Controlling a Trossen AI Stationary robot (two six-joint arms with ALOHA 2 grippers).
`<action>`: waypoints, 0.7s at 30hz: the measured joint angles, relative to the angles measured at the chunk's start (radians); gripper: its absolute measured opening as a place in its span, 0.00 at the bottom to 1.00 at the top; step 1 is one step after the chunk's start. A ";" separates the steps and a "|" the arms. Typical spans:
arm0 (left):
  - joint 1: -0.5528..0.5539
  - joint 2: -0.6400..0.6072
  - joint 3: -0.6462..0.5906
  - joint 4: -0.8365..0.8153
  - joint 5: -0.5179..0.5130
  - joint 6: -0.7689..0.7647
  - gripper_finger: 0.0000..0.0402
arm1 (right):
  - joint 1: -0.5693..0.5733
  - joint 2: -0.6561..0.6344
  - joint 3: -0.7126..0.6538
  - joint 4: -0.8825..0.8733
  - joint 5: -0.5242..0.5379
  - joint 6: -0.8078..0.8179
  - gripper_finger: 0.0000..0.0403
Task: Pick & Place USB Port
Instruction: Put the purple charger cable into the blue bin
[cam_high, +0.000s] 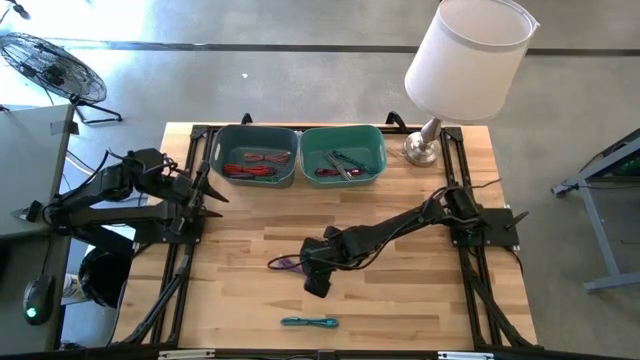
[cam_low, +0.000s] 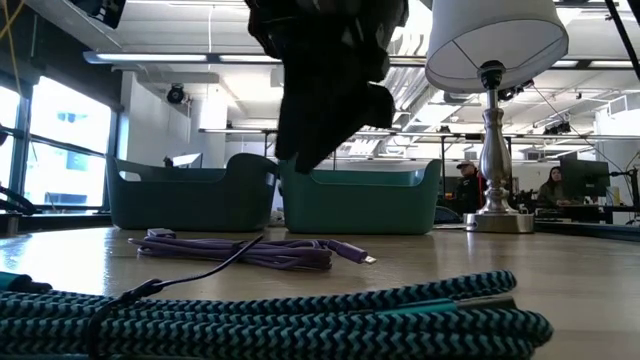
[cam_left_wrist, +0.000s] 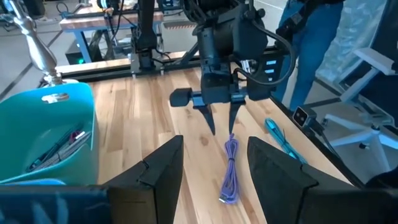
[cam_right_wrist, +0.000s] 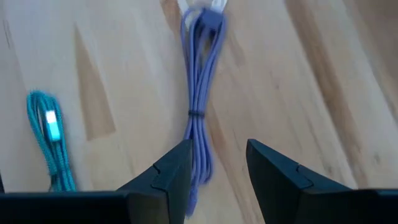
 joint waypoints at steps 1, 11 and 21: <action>0.000 0.000 0.000 -0.006 0.000 0.000 0.43 | 0.001 0.000 -0.001 -0.010 -0.010 0.000 0.36; 0.000 0.000 0.000 -0.015 -0.001 0.024 0.43 | 0.000 0.002 -0.087 0.136 -0.117 0.073 0.40; 0.000 0.000 0.000 -0.015 -0.008 0.035 0.43 | -0.017 0.002 -0.155 0.204 -0.145 0.078 0.42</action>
